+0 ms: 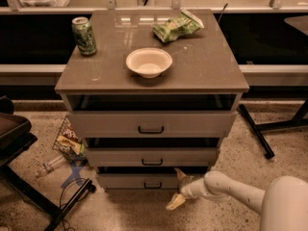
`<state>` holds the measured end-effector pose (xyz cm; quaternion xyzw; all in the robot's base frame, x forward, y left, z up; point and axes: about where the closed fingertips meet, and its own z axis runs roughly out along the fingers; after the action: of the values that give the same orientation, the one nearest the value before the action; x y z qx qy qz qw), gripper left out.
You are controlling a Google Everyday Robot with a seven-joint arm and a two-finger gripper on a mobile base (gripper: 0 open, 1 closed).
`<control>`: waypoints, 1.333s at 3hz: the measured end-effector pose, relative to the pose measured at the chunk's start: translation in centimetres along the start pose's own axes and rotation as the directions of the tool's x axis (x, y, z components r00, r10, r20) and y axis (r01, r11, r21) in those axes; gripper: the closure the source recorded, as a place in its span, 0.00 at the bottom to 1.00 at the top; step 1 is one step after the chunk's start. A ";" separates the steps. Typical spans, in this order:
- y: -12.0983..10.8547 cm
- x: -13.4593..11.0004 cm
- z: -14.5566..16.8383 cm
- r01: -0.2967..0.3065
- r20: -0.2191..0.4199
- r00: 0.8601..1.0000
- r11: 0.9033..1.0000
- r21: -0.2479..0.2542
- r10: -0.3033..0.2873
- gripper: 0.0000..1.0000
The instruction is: Open bottom drawer
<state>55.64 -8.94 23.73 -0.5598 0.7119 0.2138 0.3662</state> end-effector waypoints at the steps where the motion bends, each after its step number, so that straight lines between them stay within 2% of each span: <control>1: -0.1 0.5 2.0 0.025 -0.048 0.999 1.000 -0.007 -0.025 0.18; 2: 0.0 0.3 4.1 0.049 -0.077 0.996 0.999 -0.010 -0.050 0.49; 3: 0.2 0.3 4.1 0.046 -0.073 0.996 0.999 -0.013 -0.047 0.72; 4: 0.3 0.3 4.2 0.045 -0.072 0.996 0.999 -0.016 -0.046 0.72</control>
Offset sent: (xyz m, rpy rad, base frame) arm 0.0180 0.0413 -0.0402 -0.1274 -0.0206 0.0399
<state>56.47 -6.02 20.78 -0.5859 0.7101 0.1902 0.3411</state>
